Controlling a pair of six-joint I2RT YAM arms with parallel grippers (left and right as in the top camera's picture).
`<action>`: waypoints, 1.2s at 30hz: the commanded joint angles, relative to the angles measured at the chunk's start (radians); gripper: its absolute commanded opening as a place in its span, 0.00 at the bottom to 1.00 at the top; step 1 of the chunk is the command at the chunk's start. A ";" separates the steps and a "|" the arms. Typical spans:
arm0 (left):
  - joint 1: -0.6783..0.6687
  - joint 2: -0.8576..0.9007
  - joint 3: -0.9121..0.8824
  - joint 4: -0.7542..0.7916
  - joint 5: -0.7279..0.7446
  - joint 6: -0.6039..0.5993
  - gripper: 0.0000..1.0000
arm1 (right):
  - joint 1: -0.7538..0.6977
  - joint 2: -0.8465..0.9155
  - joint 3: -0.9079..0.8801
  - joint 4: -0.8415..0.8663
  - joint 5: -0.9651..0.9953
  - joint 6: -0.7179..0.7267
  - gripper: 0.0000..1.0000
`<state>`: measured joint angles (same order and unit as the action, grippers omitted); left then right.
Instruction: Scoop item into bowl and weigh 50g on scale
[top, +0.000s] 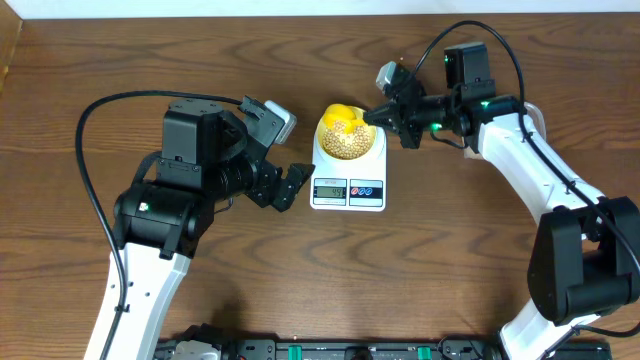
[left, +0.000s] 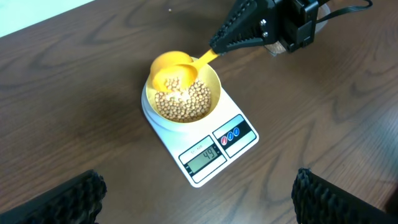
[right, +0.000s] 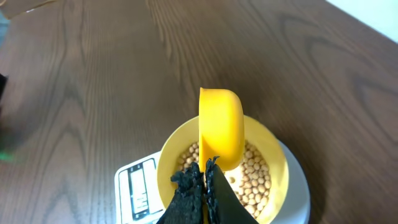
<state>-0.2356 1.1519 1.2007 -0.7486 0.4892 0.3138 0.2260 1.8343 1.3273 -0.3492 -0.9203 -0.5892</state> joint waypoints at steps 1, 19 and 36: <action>0.005 0.004 -0.005 0.001 0.008 -0.002 0.98 | 0.004 -0.004 -0.001 0.000 -0.009 -0.010 0.01; 0.005 0.004 -0.005 0.001 0.008 -0.002 0.97 | 0.002 -0.004 -0.001 -0.010 -0.006 0.411 0.01; 0.005 0.004 -0.005 0.001 0.008 -0.002 0.97 | -0.005 -0.004 -0.001 -0.002 -0.005 0.413 0.01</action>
<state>-0.2356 1.1519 1.2007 -0.7486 0.4892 0.3134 0.2249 1.8343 1.3273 -0.3531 -0.9161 -0.1875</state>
